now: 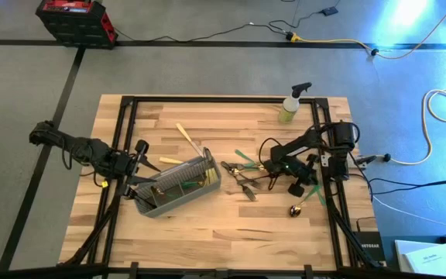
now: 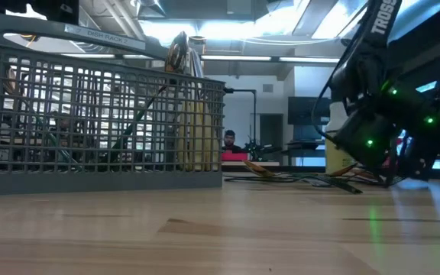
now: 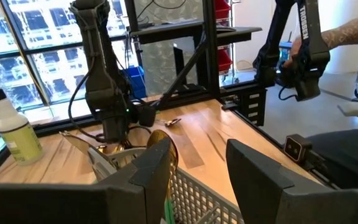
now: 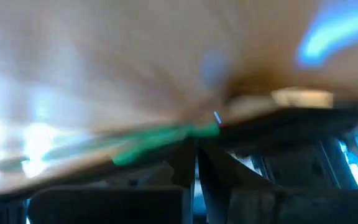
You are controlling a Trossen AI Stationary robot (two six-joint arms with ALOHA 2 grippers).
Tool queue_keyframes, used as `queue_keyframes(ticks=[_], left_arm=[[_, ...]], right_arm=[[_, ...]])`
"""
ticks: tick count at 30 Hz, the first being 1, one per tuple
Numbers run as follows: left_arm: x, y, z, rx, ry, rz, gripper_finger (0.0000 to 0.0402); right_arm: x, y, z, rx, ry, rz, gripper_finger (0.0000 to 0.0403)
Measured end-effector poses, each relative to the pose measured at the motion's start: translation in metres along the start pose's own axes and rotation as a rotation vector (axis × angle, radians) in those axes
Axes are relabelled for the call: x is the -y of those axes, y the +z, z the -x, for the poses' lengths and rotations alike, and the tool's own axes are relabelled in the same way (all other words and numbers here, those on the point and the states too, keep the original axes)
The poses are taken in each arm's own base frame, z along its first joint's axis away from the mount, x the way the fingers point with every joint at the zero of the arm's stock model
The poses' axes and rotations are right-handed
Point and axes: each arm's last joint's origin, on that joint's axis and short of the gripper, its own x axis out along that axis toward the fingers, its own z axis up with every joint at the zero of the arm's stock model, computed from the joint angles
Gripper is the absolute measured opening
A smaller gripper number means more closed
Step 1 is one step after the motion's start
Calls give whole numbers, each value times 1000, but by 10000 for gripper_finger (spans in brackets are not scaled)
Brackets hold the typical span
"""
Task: Sort silverware
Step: Put the spoon into the silverware tray
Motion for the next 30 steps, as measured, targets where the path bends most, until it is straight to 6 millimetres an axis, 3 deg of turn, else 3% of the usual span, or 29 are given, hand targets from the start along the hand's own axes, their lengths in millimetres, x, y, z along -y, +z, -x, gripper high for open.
queue_keyframes(ticks=[10,14,17,25,30], left_arm=[[0,-2,0,-18,-2,4,140],[0,-2,0,-17,-2,3,140],[0,-2,0,-17,-2,4,140],[0,-2,0,-19,-3,3,140],[0,-2,0,-22,-3,9,140]], right_arm=[[-3,2,3,37,28,-6,1],[-4,-2,16,136,6,10,0],[-7,-5,36,305,30,21,0],[-1,-39,80,620,134,-66,0],[1,-56,79,656,104,-209,0]])
